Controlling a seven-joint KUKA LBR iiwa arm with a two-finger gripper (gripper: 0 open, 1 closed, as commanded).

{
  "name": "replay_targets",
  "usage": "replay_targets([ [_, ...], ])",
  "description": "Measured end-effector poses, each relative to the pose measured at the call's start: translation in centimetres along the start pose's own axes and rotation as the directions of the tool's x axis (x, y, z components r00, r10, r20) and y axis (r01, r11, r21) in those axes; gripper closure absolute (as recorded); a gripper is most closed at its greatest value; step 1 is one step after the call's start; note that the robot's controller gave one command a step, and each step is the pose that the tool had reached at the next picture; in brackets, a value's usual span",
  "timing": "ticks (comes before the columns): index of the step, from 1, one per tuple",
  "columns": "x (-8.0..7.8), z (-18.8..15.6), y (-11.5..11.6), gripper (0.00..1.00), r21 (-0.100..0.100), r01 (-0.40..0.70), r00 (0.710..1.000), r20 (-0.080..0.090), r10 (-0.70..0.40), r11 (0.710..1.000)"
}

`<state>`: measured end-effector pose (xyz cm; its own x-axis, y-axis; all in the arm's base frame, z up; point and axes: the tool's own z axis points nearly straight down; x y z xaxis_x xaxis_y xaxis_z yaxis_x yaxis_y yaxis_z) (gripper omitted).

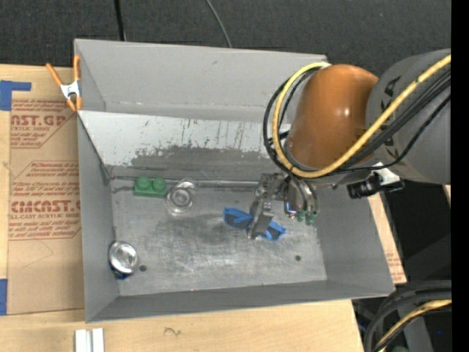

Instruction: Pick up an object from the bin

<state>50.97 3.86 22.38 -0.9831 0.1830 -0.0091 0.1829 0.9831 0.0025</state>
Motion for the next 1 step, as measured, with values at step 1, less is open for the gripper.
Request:
replay_targets([
  [1,2.16,-4.01,-1.07,1.0,-0.001,0.382,0.924,-0.005,-0.382,0.924],
])
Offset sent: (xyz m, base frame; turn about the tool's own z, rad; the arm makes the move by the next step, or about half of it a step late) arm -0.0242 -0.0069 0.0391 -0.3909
